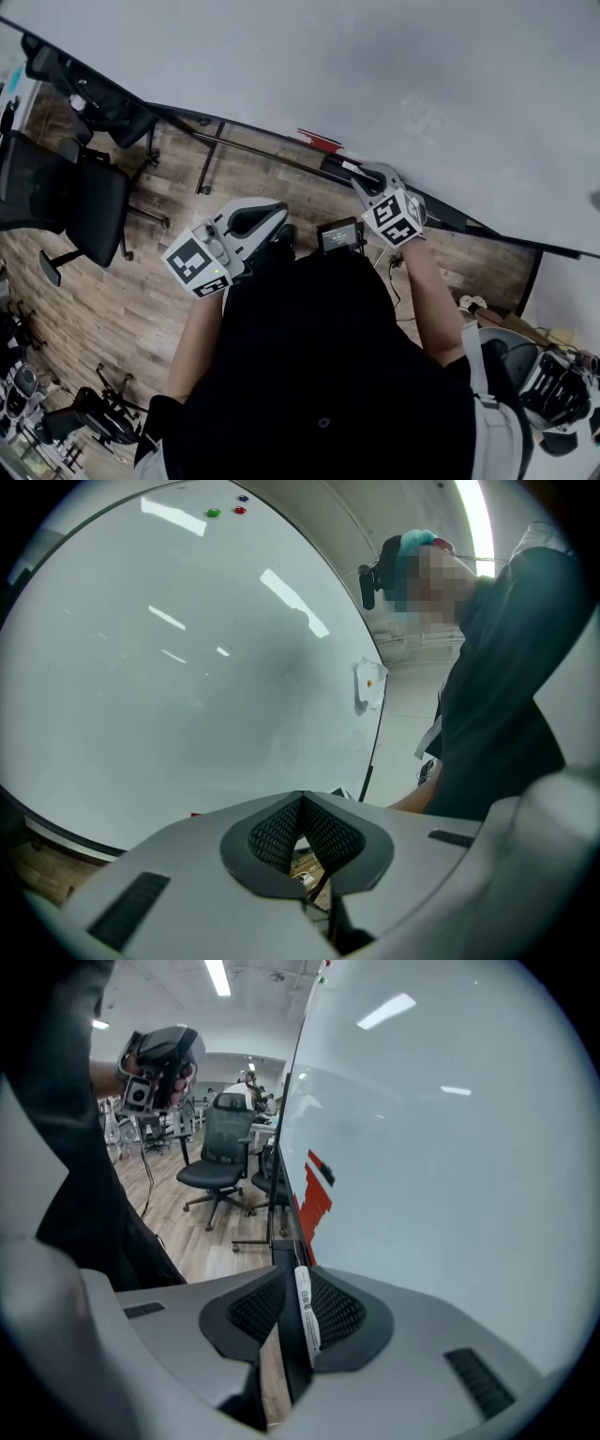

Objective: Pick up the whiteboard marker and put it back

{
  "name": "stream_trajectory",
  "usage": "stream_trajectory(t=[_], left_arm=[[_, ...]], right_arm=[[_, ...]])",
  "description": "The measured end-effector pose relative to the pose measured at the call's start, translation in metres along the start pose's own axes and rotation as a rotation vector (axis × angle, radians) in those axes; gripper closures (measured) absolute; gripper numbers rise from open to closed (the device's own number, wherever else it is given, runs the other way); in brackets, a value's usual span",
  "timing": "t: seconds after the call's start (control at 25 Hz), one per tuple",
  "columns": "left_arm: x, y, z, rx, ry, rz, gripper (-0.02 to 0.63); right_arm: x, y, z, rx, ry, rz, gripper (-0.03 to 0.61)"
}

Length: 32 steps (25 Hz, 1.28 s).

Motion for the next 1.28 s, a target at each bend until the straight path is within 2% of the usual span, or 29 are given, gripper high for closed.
stream_trajectory(t=[0.32, 0.48, 0.72, 0.88, 1.0, 1.08, 1.28], left_arm=[[-0.009, -0.003, 0.015, -0.010, 0.092, -0.008, 0.601], [-0.011, -0.006, 0.027, -0.022, 0.155, -0.005, 0.601], [-0.020, -0.005, 0.041, -0.047, 0.246, -0.013, 0.601], [-0.024, -0.007, 0.047, -0.062, 0.312, -0.025, 0.601], [-0.023, -0.007, 0.050, -0.079, 0.370, -0.035, 0.601], [-0.025, -0.004, 0.053, -0.097, 0.414, -0.047, 0.601], [-0.023, 0.015, 0.067, -0.138, 0.491, -0.082, 0.601]], right_arm=[[0.002, -0.053, -0.028, 0.185, 0.026, 0.098, 0.505], [0.006, -0.087, -0.049, 0.324, 0.057, 0.168, 0.510], [0.014, -0.120, -0.086, 0.516, 0.143, 0.177, 0.551], [0.009, -0.138, -0.108, 0.640, 0.154, 0.265, 0.558], [0.000, -0.143, -0.125, 0.724, 0.180, 0.343, 0.560], [-0.006, -0.139, -0.135, 0.758, 0.229, 0.383, 0.560], [-0.022, -0.106, -0.156, 0.735, 0.379, 0.411, 0.560]])
Point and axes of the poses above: the fingertips, and each gripper's own axes: z forward along the fingers, x to its right, y out of its underside, the point moved 8 cm from there along -z, backward along the fingers, and after that the axes turned 14 degrees about x, right-handed, at the moved point
